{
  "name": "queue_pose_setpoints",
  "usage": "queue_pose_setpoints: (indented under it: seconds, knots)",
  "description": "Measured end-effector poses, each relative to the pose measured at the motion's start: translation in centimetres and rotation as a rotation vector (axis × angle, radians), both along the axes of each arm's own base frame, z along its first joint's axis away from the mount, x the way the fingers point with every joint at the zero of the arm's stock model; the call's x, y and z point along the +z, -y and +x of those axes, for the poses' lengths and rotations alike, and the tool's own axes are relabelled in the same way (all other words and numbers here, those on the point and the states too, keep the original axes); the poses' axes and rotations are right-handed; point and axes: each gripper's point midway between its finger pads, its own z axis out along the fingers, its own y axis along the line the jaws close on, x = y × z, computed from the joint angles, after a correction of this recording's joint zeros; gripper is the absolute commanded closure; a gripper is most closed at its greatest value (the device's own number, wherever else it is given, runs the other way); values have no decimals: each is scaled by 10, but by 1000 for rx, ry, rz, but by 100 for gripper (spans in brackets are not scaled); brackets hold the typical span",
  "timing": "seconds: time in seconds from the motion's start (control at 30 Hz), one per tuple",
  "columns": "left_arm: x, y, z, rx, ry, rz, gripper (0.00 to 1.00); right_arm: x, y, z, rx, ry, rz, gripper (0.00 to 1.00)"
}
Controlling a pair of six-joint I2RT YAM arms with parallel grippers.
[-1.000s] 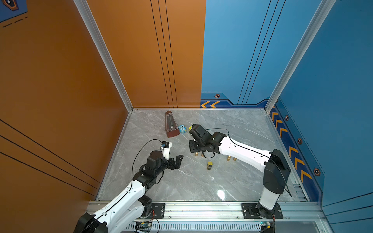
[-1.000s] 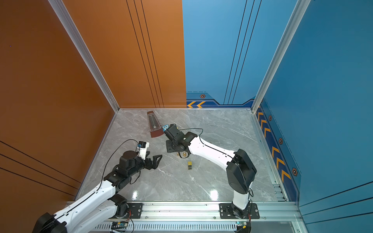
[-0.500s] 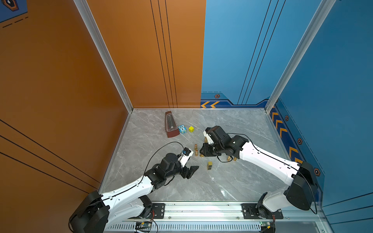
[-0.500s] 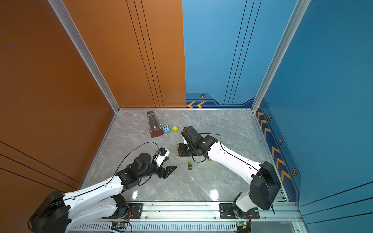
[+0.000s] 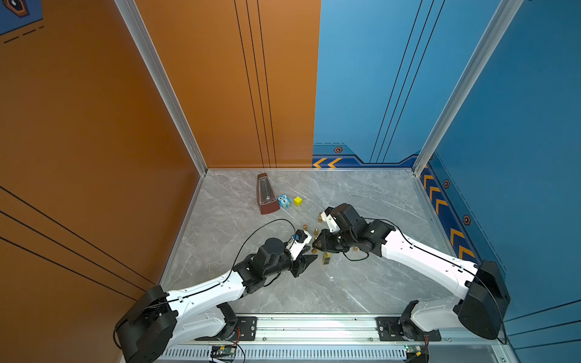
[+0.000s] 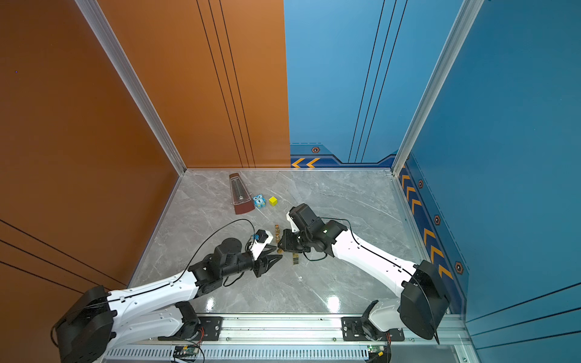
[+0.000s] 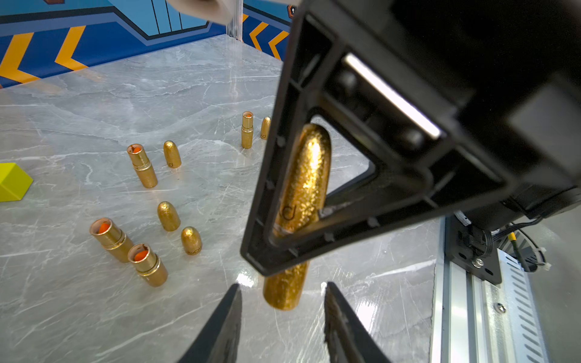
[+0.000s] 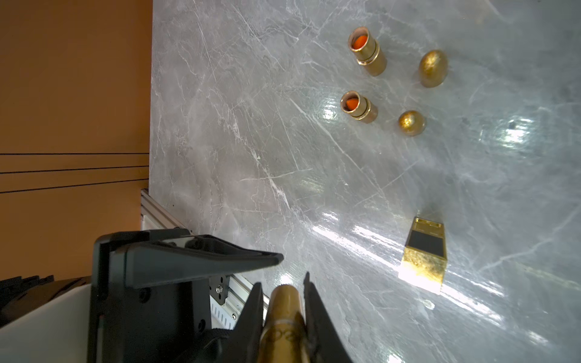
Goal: Open the lipstick cap
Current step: Open the cover of the lipstick.
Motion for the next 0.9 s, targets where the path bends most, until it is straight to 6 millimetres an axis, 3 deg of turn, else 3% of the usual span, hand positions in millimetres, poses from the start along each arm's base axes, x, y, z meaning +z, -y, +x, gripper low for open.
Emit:
queue_pose_setpoints:
  seconds: [0.6,0.9]
  knots:
    - [0,8,0,-16,4,8,100,0,-1,-2,-29,-35,59,82]
    - [3,10,0,-17,14,0,100,16,7,1,-43,28,74,60]
